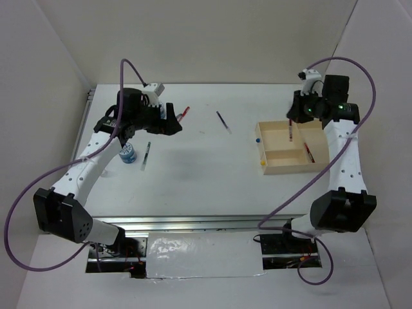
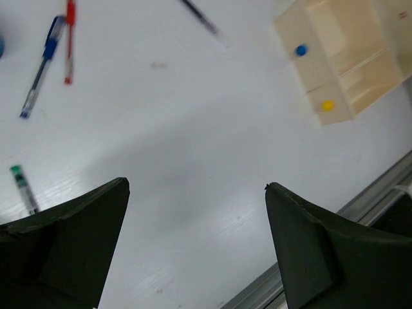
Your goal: Sort the stationery into containers
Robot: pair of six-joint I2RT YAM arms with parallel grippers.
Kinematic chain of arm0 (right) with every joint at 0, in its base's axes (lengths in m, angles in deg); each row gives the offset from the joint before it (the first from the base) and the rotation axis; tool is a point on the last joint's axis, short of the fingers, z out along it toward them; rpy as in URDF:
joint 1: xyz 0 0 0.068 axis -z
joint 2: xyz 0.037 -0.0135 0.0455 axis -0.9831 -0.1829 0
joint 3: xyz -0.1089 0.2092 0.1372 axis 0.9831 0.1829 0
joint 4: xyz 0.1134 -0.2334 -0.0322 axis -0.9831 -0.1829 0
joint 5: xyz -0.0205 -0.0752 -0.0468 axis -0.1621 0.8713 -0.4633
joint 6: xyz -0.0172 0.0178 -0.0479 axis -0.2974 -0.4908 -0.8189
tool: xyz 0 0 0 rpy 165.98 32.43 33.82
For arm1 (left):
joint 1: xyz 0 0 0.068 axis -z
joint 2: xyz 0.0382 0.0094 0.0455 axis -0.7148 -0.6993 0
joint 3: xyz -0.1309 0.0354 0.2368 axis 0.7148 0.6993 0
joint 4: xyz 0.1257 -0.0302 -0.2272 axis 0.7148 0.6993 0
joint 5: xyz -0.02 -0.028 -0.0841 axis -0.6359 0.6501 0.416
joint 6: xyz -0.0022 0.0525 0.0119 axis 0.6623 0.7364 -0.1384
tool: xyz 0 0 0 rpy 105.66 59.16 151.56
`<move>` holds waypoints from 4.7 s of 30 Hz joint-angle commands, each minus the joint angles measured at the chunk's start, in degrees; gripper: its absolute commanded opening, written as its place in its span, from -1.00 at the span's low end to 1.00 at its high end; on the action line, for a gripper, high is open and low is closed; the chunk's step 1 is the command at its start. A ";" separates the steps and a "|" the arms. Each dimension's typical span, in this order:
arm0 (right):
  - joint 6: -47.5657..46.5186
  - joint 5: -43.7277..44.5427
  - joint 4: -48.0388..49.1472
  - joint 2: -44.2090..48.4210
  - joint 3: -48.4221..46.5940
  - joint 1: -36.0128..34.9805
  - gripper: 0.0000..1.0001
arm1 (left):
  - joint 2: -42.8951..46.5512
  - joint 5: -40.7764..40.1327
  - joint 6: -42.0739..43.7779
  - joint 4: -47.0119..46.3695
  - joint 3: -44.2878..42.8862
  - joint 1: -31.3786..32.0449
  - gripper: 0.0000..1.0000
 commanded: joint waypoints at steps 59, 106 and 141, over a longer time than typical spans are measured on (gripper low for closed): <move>4.37 17.01 4.35 -58.04 -40.50 -26.47 -0.06 | 9.89 5.15 6.53 -5.90 15.99 -8.60 0.99; -18.29 17.44 -5.00 -46.57 -26.06 -32.35 -1.00 | 10.23 17.71 6.97 -9.76 17.31 -15.19 0.92; -59.35 44.60 29.82 16.13 33.39 -71.38 -1.00 | 15.69 26.07 22.52 6.40 16.70 4.05 0.71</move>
